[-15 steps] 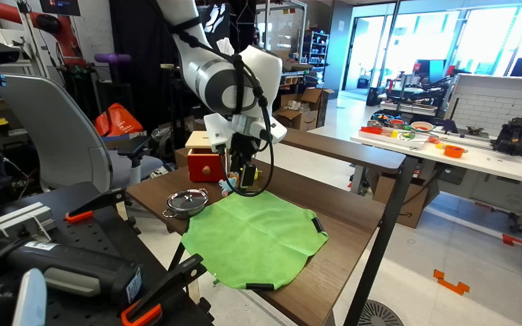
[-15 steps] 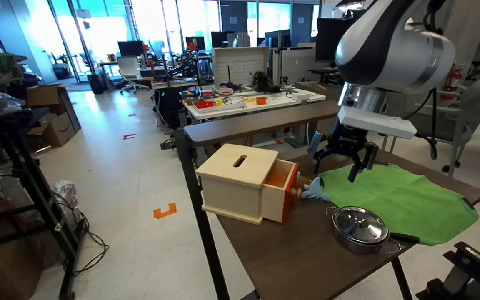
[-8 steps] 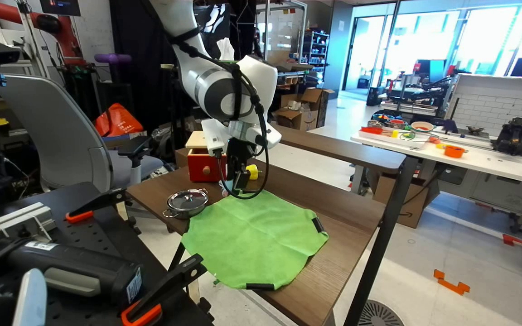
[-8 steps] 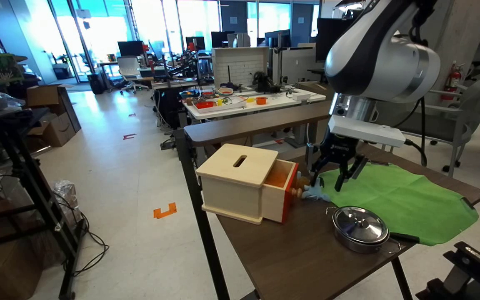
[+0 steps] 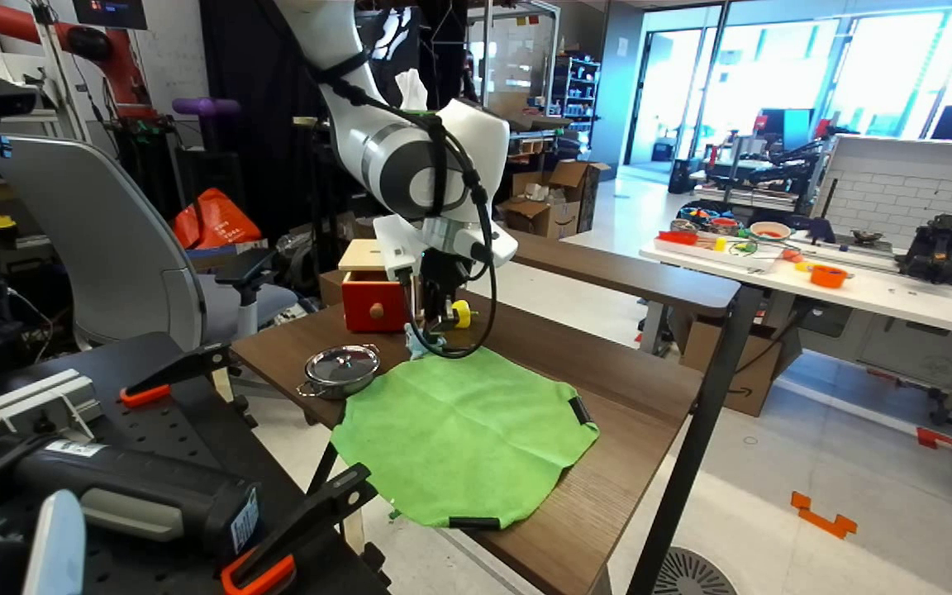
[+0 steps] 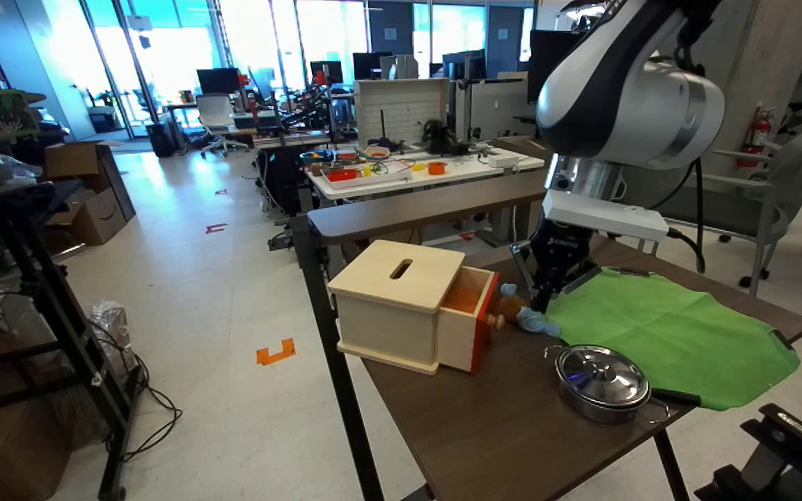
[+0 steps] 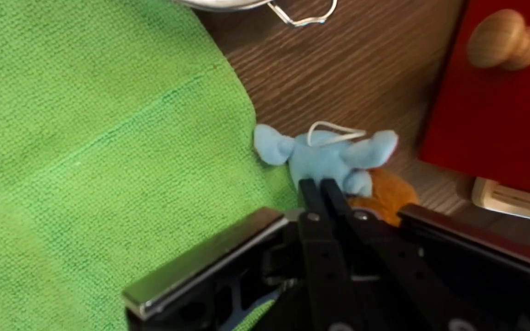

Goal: Move the toy to the right

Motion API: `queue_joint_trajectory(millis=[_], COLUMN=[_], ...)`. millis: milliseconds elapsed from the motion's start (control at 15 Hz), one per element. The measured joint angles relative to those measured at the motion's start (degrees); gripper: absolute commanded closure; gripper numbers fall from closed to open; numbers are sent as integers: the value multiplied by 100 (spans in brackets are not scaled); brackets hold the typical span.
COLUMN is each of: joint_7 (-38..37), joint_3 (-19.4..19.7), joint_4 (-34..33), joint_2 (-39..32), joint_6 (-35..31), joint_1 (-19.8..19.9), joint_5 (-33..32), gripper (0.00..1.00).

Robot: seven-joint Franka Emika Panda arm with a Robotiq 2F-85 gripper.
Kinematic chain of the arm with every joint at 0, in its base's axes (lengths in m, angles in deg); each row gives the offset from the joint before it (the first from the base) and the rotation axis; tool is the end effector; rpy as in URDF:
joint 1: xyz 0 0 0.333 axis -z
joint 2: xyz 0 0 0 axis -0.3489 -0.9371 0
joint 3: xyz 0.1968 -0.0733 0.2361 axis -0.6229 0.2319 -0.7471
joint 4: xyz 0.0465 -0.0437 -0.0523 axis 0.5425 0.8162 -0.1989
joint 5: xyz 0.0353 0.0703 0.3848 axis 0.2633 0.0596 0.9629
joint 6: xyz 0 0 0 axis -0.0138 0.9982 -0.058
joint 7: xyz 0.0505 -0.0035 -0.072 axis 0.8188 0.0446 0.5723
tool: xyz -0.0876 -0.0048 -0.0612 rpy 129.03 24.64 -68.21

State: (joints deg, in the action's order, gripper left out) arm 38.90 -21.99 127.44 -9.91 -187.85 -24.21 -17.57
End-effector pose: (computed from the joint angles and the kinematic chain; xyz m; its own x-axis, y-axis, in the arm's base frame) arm 0.6449 0.0861 0.0680 0.9062 -0.4070 -0.1145 -0.4220 -0.8869 -0.1877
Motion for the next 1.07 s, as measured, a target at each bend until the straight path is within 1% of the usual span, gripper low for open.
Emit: queue_joint_trajectory(millis=[267, 333, 400, 533, 733, 1067], joint_7=[-14, -15, -16, -21, -35, -71], joint_3=[57, 66, 72, 76, 76, 76], joint_4=[-31, -36, -39, -40, -40, -41], joint_2=[0, 0, 0, 0, -3, -29], joint_6=[17, 18, 18, 18, 21, 30], joint_1=[0, 0, 0, 0, -10, -65], joint_5=[0, 0, 0, 0, 0, 0], gripper=[100, 77, 73, 60, 37, 1])
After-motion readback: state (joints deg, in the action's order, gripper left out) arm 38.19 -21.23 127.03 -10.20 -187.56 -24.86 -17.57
